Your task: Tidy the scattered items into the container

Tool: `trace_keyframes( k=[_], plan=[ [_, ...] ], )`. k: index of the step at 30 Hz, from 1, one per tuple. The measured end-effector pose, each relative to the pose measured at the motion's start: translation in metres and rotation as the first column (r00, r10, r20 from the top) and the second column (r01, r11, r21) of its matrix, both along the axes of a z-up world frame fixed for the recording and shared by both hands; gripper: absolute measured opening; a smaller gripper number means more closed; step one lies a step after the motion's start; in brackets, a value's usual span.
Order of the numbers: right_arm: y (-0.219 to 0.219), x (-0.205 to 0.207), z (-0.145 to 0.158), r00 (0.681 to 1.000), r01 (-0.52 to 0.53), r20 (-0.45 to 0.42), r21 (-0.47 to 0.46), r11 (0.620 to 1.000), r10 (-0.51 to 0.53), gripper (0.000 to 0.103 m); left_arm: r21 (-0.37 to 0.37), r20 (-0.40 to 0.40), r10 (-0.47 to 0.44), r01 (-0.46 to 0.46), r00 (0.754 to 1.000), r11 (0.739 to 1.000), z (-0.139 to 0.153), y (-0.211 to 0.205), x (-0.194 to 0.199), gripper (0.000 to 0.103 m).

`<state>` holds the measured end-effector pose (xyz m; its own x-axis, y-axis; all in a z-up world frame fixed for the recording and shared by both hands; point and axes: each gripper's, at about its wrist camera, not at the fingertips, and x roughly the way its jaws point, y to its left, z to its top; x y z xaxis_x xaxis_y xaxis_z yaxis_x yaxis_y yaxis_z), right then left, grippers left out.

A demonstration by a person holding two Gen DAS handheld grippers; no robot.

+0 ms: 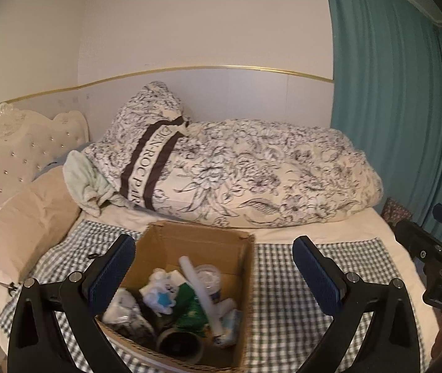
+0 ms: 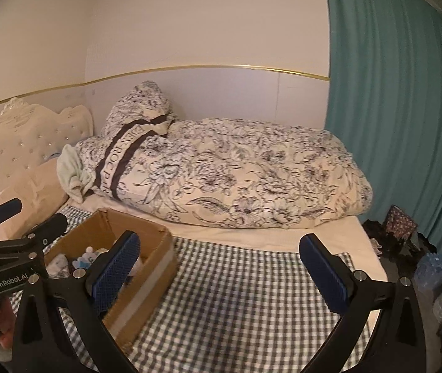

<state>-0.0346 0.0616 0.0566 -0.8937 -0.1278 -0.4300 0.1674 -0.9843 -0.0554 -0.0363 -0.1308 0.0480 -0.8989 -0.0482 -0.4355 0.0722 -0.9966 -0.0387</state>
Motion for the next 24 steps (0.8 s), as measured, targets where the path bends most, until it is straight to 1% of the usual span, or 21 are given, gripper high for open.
trace_keyframes(
  k=[4,12,17,24],
  plan=[
    [0.019,0.003,0.002,1.000,0.030,0.002,-0.002,1.000,-0.030,0.103,0.026,-0.014,-0.025,0.025,1.000,0.999,0.000,0.018,0.002,0.103],
    [0.050,0.015,0.007,0.997,0.074,-0.015,0.006,0.997,-0.074,0.103,-0.003,-0.021,-0.088,0.088,0.996,0.996,0.003,0.052,0.004,0.103],
    [0.071,0.022,0.006,0.994,0.107,-0.011,0.009,0.994,-0.107,0.103,-0.006,-0.015,-0.122,0.122,0.992,0.992,0.000,0.072,0.005,0.103],
    [0.093,0.030,0.006,0.990,0.139,-0.013,0.013,0.990,-0.139,0.103,-0.027,-0.006,-0.137,0.137,0.991,0.990,-0.006,0.095,0.005,0.103]
  ],
)
